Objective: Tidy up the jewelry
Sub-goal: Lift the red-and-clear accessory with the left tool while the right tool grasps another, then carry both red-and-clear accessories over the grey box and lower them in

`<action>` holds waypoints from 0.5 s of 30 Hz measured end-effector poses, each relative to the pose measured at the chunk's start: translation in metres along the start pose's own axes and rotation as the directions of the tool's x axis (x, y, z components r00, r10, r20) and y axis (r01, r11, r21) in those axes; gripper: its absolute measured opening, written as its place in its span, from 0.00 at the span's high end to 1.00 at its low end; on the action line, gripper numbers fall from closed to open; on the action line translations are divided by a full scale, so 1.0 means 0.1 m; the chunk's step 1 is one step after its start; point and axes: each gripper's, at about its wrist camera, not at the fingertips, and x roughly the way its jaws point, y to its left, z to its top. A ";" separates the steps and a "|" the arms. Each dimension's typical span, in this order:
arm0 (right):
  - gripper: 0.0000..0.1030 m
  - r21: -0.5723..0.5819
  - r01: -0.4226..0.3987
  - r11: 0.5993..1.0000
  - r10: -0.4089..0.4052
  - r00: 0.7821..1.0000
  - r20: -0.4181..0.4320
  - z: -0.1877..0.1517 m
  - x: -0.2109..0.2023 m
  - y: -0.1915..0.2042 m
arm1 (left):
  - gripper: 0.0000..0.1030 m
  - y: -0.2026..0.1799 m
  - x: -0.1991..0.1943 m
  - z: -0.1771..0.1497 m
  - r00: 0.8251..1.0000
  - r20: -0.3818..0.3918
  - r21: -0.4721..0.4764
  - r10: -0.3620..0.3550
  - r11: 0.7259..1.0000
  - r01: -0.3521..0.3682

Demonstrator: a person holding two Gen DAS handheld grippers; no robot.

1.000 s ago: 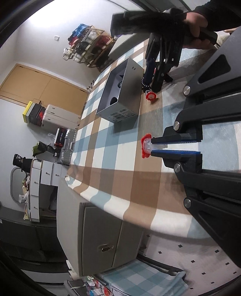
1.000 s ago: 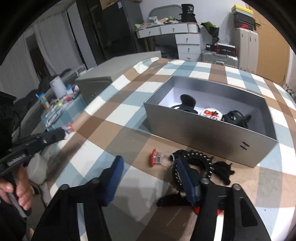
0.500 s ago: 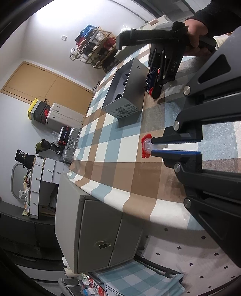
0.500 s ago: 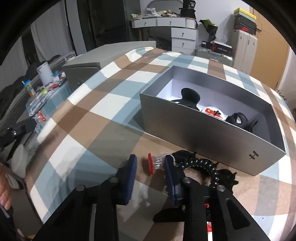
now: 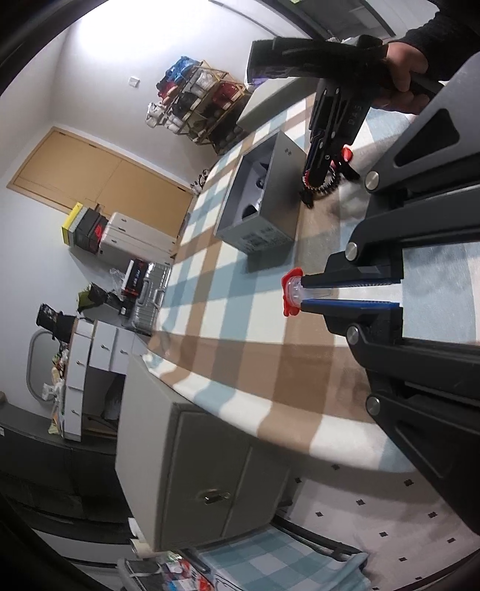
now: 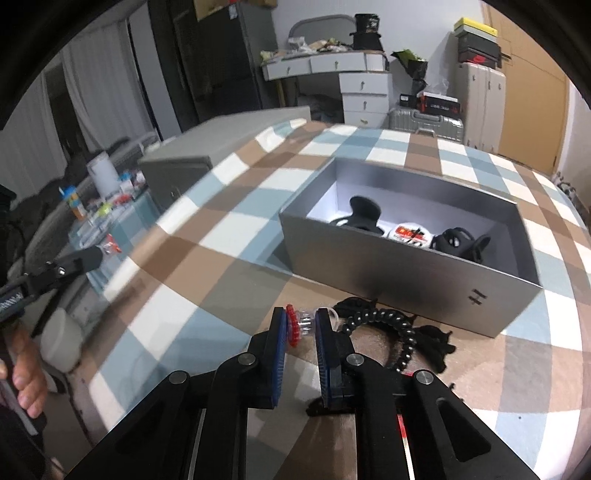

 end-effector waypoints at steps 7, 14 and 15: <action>0.86 0.079 -0.061 0.995 0.052 0.993 0.108 0.09 -0.40 -0.20 | 0.99 -0.27 0.06 0.16 0.999 0.016 0.041 -0.030 0.999 0.029; 0.86 0.095 -0.103 0.990 0.083 0.977 0.196 0.22 -0.70 -0.38 | 0.99 -0.58 0.21 0.37 0.996 0.032 0.074 -0.085 0.994 0.082; 0.86 0.089 -0.110 0.990 0.090 0.974 0.208 0.25 -0.73 -0.40 | 0.99 -0.65 0.26 0.40 0.995 0.029 0.087 -0.092 0.992 0.089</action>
